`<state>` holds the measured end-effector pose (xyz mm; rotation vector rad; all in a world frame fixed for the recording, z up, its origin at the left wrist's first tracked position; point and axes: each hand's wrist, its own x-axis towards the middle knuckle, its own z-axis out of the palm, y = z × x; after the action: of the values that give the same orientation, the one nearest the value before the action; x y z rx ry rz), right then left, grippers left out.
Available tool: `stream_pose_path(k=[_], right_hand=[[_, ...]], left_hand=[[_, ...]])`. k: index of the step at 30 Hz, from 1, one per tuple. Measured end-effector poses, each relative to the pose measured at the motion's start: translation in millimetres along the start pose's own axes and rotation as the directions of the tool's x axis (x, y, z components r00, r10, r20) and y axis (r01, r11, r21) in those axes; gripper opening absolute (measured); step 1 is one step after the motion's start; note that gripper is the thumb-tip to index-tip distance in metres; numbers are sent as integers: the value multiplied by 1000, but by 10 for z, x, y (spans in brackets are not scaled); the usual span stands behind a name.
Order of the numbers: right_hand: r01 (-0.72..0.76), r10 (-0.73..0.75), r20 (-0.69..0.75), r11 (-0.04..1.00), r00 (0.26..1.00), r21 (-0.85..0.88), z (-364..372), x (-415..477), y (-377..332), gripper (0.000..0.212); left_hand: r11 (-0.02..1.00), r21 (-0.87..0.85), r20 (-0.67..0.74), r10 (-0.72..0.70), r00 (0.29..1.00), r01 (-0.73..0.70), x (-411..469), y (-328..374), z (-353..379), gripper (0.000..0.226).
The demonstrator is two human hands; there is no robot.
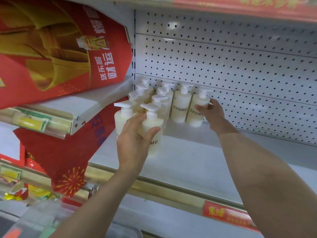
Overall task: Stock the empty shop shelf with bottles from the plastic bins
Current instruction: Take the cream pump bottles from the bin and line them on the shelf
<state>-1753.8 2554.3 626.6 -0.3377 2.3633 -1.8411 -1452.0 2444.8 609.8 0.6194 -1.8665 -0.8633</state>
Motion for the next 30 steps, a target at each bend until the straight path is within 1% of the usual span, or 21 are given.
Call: stream_pose_path(k=[2,7,9,12,13,15,17,19,20,21,22,24,25,28,30], right_hand=[[-14,13,-31,1000,999,-8,4,32,12,70],[-31,30,-36,999,999,-33,29,39,-17,72],[-58,55,-35,995,998,-79,9,-9,-42,76],[-110,104,-48,983,993,-148,-10,-191,-104,92],[-110,103,-54,983,993,-149,-7,-286,-149,93],[-59,54,-47,991,997,-120,16,-511,-272,88],[-11,10,-4,996,1000,-89,51,-815,-427,78],[-2,3,79,1000,997,-4,101,-1182,-566,66],[0,-9,156,998,988,56,138,-1372,-610,62],[12,-35,240,995,970,96,186,-1551,-632,60],[32,-63,315,994,947,103,244,-1712,-631,60],[58,-75,420,997,904,54,379,-1963,-602,65],[64,-70,443,998,894,27,447,-2048,-578,67],[81,-73,435,997,897,0,593,-2168,-502,60],[95,-77,394,995,916,-28,643,-2195,-474,63]], left_hand=[[1000,-7,0,5,1000,-5,-5,-6,9,46],[1000,-11,-9,23,1000,-23,0,-10,20,45],[1000,-16,2,16,1000,-16,-3,-10,17,45],[999,-47,44,-12,999,14,-2,14,5,46],[998,-58,60,-24,998,28,-1,31,-13,46],[995,-87,80,-30,996,37,4,63,-82,45],[990,-141,42,8,999,-2,-1,77,-194,43],[984,-178,-72,16,997,-29,17,52,-313,43],[982,-187,-135,-23,991,-2,45,19,-359,44],[979,-195,-176,-90,980,54,83,-22,-392,48],[970,-207,-181,-165,970,127,129,-65,-417,52],[947,-213,-79,-260,962,239,205,-127,-449,61],[946,-207,-10,-257,966,250,224,-148,-461,63],[955,-236,146,-147,978,179,233,-168,-491,54],[942,-259,212,-159,964,212,255,-182,-509,52]])
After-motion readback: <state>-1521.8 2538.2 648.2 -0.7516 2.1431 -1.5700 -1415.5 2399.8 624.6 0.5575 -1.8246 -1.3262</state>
